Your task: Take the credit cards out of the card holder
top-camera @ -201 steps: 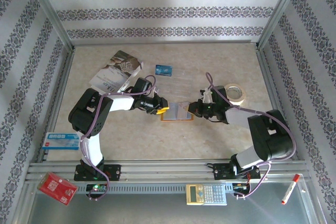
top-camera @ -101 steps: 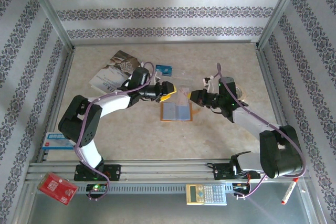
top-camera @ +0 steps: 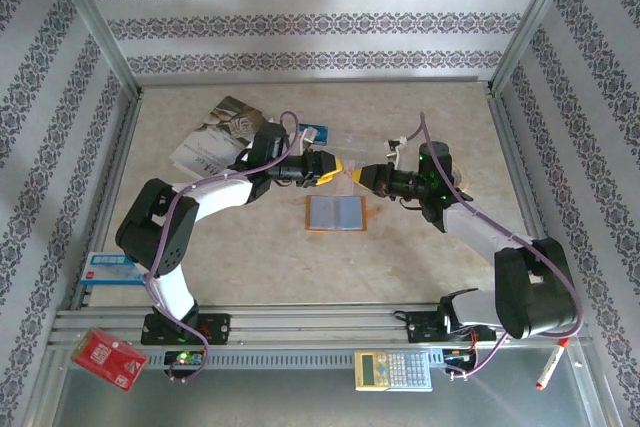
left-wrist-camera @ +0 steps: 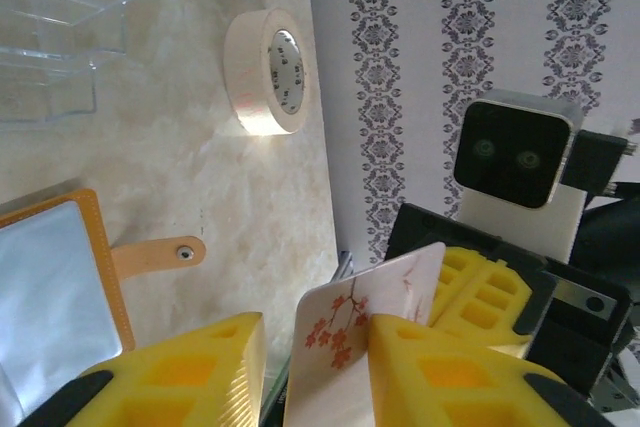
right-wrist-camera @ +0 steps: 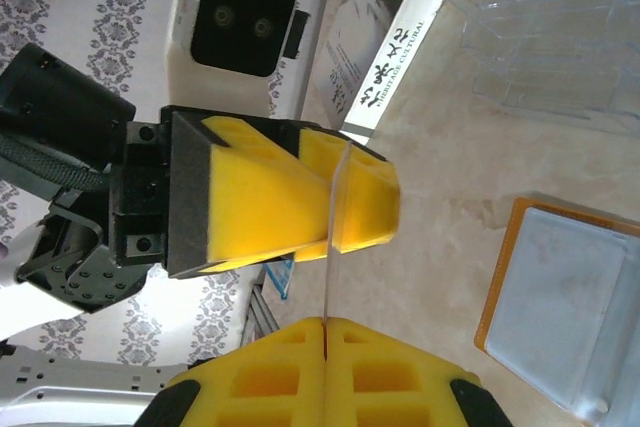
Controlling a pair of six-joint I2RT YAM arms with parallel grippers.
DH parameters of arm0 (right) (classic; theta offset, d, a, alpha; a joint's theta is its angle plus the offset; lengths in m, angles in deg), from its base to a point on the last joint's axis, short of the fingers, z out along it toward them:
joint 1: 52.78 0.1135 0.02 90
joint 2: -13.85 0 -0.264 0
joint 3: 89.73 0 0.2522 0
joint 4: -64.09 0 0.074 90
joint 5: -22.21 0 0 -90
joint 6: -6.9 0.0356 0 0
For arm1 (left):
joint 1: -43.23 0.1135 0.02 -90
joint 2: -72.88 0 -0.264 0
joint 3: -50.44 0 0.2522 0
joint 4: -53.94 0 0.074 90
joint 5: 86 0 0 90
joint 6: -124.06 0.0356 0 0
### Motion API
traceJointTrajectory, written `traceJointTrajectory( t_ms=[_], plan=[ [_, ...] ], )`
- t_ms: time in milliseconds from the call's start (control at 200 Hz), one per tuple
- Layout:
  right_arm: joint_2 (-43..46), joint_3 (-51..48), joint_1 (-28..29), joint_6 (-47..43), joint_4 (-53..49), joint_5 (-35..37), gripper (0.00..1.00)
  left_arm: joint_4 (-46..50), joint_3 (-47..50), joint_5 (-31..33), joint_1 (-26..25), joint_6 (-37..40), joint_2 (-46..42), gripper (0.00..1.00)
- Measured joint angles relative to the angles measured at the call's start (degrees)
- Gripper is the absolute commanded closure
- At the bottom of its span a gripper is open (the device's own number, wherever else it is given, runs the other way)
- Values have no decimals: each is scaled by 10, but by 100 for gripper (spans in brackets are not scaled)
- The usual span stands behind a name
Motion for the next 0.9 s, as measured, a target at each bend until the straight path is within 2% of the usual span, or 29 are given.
traceJointTrajectory(
  t_ms=[140,185,240,320,435,595,899],
  plan=[
    [-11,0,-2,16,19,0,100,-22,5,0,1,-11,-7,94],
    [-14,0,-4,22,20,1,92,-35,6,0,1,-17,-8,100],
    [-20,-3,-7,28,28,1,78,-50,6,0,1,-26,-10,100],
    [-24,-8,-6,43,52,0,65,-65,6,0,0,-38,-10,100],
    [-31,-13,-6,71,92,0,58,-83,6,6,-2,-54,-12,100],
    [-44,-17,1,113,154,1,62,-90,8,35,-3,-66,-29,100],
    [-74,-18,18,201,285,1,89,-95,19,78,-3,-73,-49,100]
  ],
)
